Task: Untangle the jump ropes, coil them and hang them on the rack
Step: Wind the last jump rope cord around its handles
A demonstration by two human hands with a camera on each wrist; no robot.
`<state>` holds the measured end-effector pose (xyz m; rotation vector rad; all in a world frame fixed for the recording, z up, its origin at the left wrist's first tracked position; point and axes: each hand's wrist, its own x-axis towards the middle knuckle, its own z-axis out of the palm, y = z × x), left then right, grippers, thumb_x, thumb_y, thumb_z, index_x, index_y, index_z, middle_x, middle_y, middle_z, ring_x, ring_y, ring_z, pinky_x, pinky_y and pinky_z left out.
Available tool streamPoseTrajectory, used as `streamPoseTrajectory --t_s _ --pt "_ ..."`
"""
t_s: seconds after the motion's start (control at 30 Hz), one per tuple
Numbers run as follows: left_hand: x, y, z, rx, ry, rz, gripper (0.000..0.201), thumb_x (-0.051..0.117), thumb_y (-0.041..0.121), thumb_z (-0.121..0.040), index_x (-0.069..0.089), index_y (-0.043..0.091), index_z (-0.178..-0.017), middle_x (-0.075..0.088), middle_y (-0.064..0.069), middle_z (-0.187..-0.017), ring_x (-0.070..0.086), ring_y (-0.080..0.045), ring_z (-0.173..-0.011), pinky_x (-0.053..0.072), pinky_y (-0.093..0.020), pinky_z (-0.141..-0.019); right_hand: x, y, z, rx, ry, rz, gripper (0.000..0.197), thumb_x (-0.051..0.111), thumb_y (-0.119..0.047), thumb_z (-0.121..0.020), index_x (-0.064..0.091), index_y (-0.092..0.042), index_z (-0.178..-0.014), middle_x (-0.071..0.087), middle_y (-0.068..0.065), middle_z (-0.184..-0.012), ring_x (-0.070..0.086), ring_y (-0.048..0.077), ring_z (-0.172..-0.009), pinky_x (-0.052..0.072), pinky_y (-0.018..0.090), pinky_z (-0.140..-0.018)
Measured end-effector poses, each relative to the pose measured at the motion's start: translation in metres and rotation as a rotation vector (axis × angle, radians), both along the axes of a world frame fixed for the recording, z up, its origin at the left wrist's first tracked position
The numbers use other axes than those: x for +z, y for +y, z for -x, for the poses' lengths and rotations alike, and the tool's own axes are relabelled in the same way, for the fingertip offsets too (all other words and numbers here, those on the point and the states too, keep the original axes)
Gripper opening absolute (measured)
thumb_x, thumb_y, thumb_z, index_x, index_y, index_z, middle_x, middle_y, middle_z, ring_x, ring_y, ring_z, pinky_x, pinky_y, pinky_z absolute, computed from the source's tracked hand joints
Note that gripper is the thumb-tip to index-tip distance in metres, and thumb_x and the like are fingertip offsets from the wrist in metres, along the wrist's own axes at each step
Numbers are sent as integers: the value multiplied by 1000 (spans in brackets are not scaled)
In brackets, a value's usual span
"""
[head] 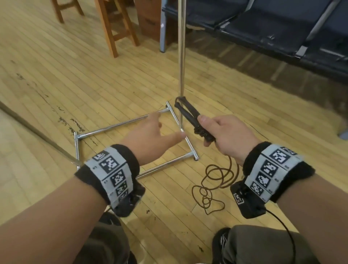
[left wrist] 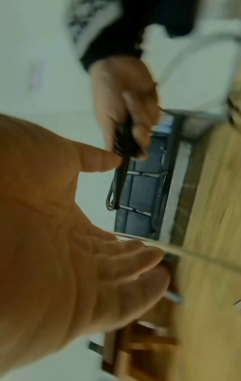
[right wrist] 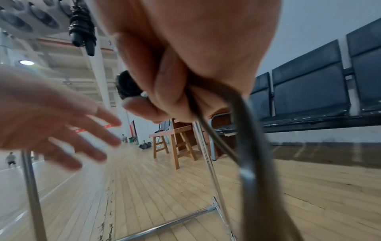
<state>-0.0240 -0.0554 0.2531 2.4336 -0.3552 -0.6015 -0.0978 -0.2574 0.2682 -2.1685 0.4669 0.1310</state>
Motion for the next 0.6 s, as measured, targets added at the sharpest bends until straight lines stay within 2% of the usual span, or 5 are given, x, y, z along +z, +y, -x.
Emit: streamPoseTrajectory --t_s 0.07,0.13,0.3,0.47,0.6 --pt "-3 -15 12 110 434 406 87 59 86 -81 55 26 -145 72 1 -127 75 -20 -107 61 -48 -96 1 5 -4 -45 -30 15 60 42 -63 -103 74 -16 -84 70 -8 -58 50 1 -38 38 31 -54" --pt "-8 -30 24 164 631 655 75 57 82 -83 68 24 -129 78 -5 -111 79 -27 -96 64 -45 -86 1 17 -7 -3 -38 85 60 40 -60 -104 72 -15 -80 68 -5 -56 53 3 -41 41 30 -50" --pt "-11 -37 25 288 658 820 62 49 63 -104 73 6 -115 79 -13 -84 77 -26 -69 64 -44 -77 -2 39 -11 89 -40 301 61 32 -56 -107 63 -17 -72 62 0 -60 57 12 -50 37 28 -49" --pt "-9 -30 24 214 682 816 67 51 71 -99 72 8 -90 72 -16 -71 72 -26 -60 64 -43 -69 1 41 -8 249 -4 516 58 28 -49 -109 55 -20 -67 57 -3 -60 54 11 -53 32 28 -47" --pt "-6 -24 18 59 565 719 66 52 80 -92 75 20 -75 65 -10 -69 60 -18 -53 56 -27 -48 10 36 -3 359 -40 551 52 29 -39 -110 57 -23 -70 58 -4 -60 54 8 -54 34 28 -48"
